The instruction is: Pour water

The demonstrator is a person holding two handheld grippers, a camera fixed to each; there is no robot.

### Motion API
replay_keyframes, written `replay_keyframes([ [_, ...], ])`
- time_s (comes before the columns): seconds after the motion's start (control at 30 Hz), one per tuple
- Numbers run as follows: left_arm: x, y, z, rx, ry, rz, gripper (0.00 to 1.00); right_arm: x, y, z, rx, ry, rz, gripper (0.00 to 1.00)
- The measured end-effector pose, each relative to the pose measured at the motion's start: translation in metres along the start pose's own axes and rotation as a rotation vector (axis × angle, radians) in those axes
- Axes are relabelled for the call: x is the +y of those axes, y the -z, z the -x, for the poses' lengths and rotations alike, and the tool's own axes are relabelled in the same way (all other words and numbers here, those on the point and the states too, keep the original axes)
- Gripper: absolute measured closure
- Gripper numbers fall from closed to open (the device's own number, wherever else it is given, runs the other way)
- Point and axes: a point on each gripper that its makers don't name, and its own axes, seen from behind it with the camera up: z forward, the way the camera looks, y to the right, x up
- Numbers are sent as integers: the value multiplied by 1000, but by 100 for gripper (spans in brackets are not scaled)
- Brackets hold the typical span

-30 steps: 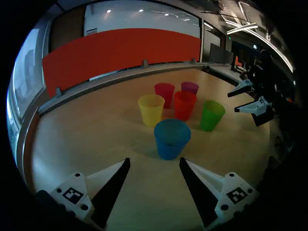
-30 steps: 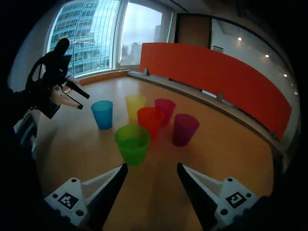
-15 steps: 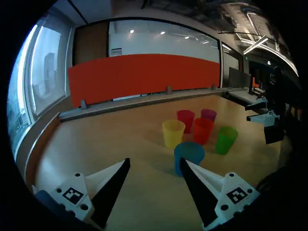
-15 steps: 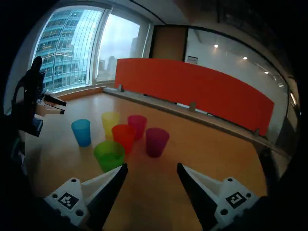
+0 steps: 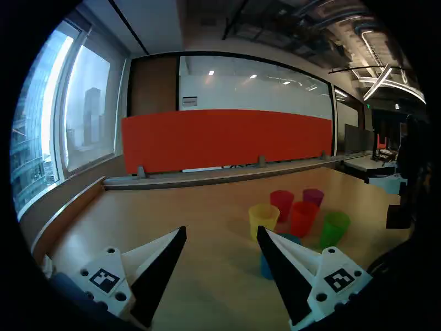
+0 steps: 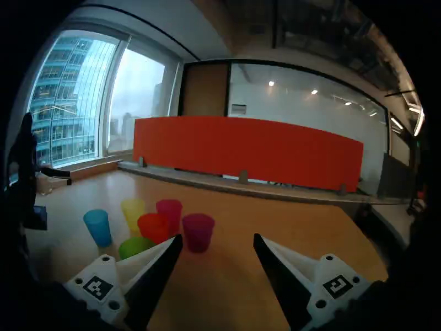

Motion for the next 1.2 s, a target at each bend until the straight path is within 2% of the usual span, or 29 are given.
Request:
replay_keyframes([
  [0.27,-15,5,-13,74,29,-90,5,16,4,-27,110,-21,109,0],
  [0.5,-22,8,-22,123,34,-142,5,29,11,-42,176,-47,200,1],
  [0.9,-25,12,-44,214,30,-189,5,37,22,-59,247,-86,244,1],
  [1.2,-30,13,-41,236,-2,-225,5,44,30,-66,258,-131,252,1],
])
